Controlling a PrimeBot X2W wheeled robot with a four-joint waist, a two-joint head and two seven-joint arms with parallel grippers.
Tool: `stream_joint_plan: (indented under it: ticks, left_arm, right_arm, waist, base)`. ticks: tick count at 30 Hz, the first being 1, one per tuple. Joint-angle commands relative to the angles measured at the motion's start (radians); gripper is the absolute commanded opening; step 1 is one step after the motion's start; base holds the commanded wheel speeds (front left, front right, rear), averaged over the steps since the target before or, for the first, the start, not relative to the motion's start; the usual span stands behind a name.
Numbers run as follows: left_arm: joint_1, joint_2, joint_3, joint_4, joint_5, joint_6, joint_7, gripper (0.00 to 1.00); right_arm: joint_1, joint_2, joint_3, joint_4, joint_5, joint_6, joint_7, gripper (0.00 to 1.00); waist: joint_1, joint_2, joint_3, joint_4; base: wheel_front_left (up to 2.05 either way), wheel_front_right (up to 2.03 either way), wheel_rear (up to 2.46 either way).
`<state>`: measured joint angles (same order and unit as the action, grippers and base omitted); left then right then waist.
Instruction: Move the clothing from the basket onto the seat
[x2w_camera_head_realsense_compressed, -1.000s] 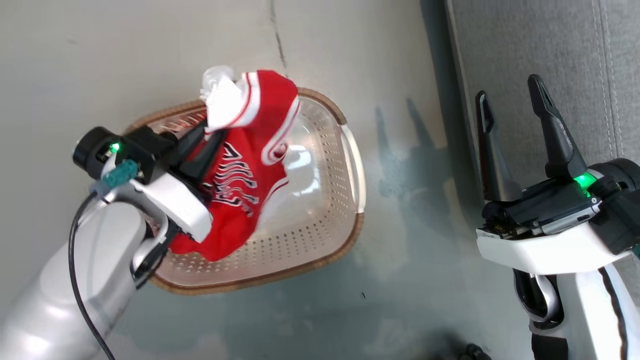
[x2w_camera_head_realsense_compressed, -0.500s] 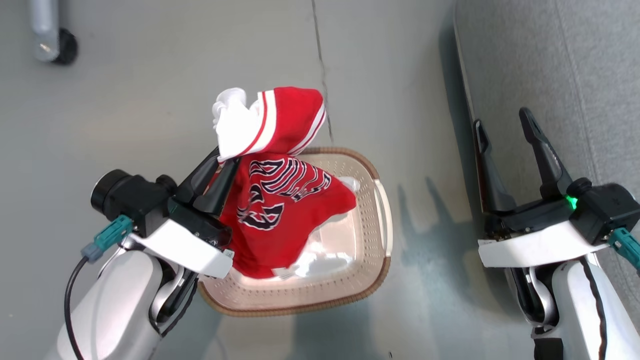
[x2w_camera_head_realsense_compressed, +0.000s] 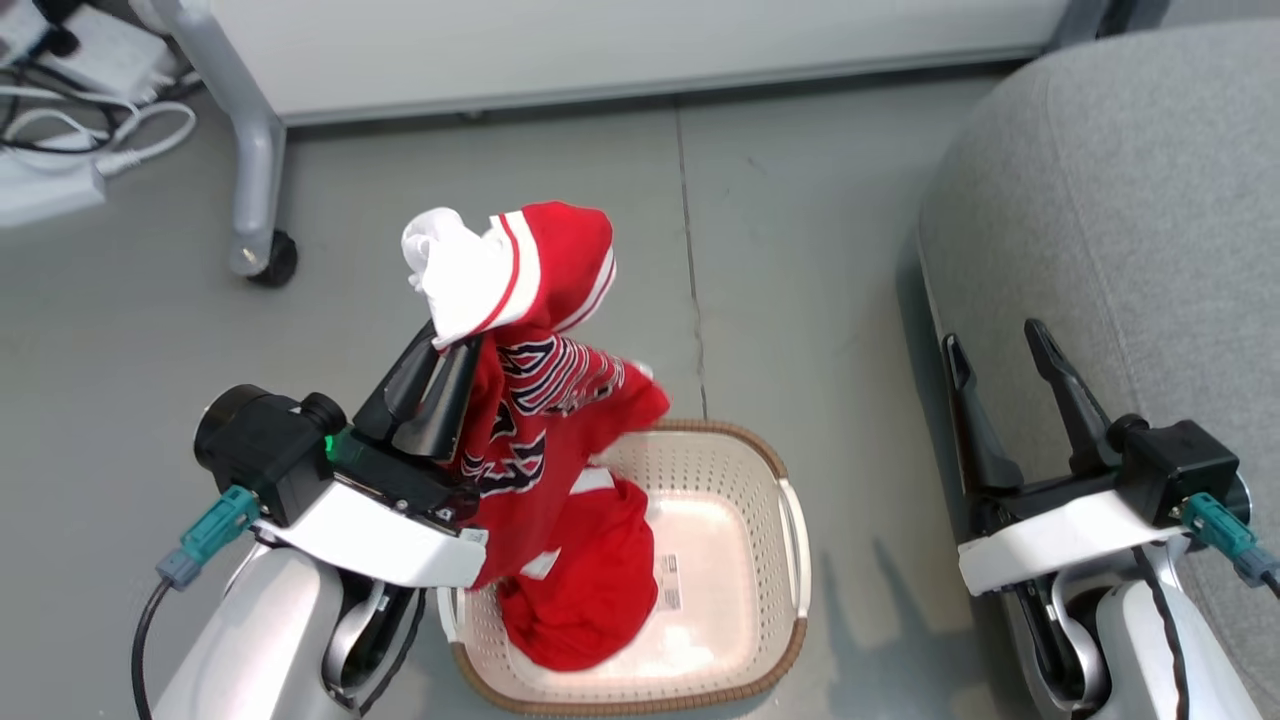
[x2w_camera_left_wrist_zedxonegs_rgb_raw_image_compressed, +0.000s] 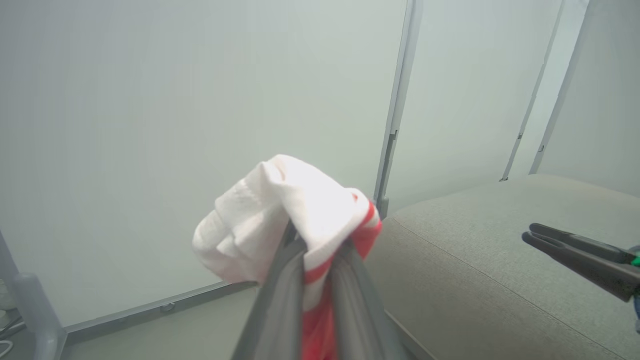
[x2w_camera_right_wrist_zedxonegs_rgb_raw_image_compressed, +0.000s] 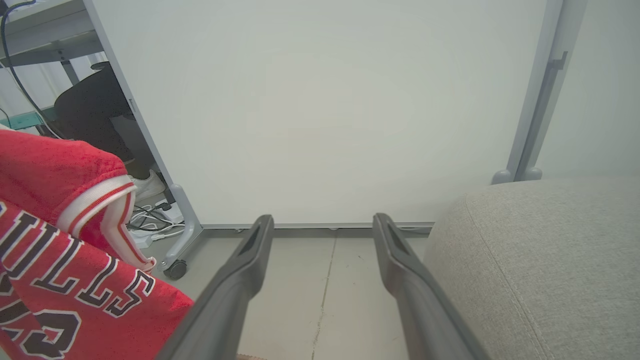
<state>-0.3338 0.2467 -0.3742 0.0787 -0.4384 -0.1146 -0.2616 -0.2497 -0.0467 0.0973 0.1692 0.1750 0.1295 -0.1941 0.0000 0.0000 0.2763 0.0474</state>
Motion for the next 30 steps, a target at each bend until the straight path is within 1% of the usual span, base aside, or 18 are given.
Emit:
stream_joint_plan:
  ticks: [1, 5, 12, 17, 22, 30]
  left_arm:
    - [0.012, -0.004, 0.006, -0.009, 0.010, -0.003, -0.004, 0.00]
    - [0.035, -0.026, 0.019, -0.031, 0.021, 0.000, -0.004, 0.00]
    - [0.094, -0.040, 0.013, -0.074, 0.035, 0.014, -0.004, 0.00]
    - [0.130, -0.038, 0.001, -0.104, 0.040, 0.030, 0.002, 0.00]
    - [0.163, -0.033, -0.016, -0.115, 0.040, 0.037, 0.014, 0.00]
    - [0.168, -0.027, -0.029, -0.109, 0.044, 0.041, 0.020, 0.00]
  right_arm:
    - [0.016, -0.007, -0.004, 0.004, 0.003, 0.002, 0.006, 1.00]
    - [0.036, -0.007, -0.001, 0.021, 0.013, 0.002, 0.009, 1.00]
    - [0.085, -0.007, 0.011, 0.038, 0.035, 0.002, 0.015, 1.00]
    - [0.107, -0.007, 0.017, 0.040, 0.047, 0.002, 0.018, 1.00]
    - [0.116, -0.007, 0.023, 0.042, 0.058, 0.002, 0.016, 1.00]
    - [0.113, -0.007, 0.028, 0.042, 0.066, 0.002, 0.016, 1.00]
  waist:
    - [0.0000, 0.0000, -0.049, 0.015]
    - [0.0000, 0.0000, -0.097, 0.017]
    - [0.0000, 0.0000, -0.166, 0.008]
    - [0.0000, 0.0000, -0.188, -0.001]
    - [0.0000, 0.0000, -0.201, -0.008]
    - [0.0000, 0.0000, -0.211, -0.006]
  base:
    - [0.00, 0.00, 0.00]
    - [0.00, 0.00, 0.00]
    - [0.00, 0.00, 0.00]
    - [0.00, 0.00, 0.00]
    - [0.00, 0.00, 0.00]
    - [0.00, 0.00, 0.00]
